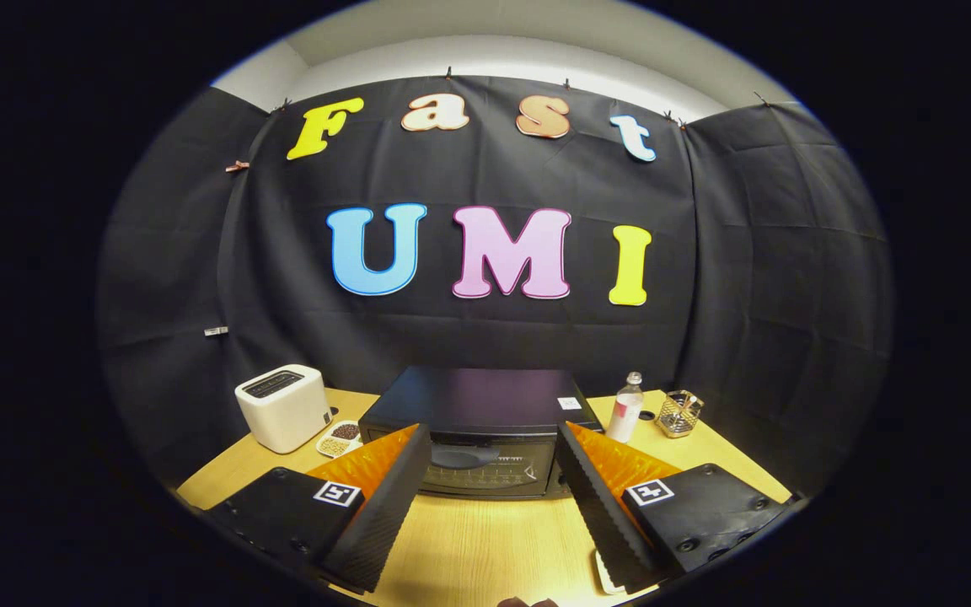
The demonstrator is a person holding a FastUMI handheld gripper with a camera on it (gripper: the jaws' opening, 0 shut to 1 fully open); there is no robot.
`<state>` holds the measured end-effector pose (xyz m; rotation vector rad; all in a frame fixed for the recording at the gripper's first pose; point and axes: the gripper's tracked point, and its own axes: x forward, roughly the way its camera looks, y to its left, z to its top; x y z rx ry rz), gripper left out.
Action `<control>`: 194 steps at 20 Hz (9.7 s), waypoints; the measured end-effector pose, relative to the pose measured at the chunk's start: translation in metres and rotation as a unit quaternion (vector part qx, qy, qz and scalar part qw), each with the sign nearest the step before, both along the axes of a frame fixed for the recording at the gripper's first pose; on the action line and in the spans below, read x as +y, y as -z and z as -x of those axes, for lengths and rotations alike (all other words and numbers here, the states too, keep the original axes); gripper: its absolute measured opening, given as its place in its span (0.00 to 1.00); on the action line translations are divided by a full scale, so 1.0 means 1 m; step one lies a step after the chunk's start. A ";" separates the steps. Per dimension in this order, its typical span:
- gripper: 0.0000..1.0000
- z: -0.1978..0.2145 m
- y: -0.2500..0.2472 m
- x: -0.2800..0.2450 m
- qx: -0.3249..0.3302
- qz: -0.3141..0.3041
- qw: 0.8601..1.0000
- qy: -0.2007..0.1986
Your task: Open the toaster oven, put the food inside, and close the toaster oven door.
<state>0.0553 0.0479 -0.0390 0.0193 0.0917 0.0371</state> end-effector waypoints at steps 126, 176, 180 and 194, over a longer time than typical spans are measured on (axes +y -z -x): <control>0.06 0.063 0.227 -0.246 0.408 -0.383 0.829 0.010; 0.97 -0.127 0.195 0.010 0.273 -0.470 0.838 0.048; 0.98 -0.096 0.189 0.019 0.286 -0.441 0.850 0.028; 0.99 0.015 0.224 0.010 0.319 -0.163 0.933 -0.035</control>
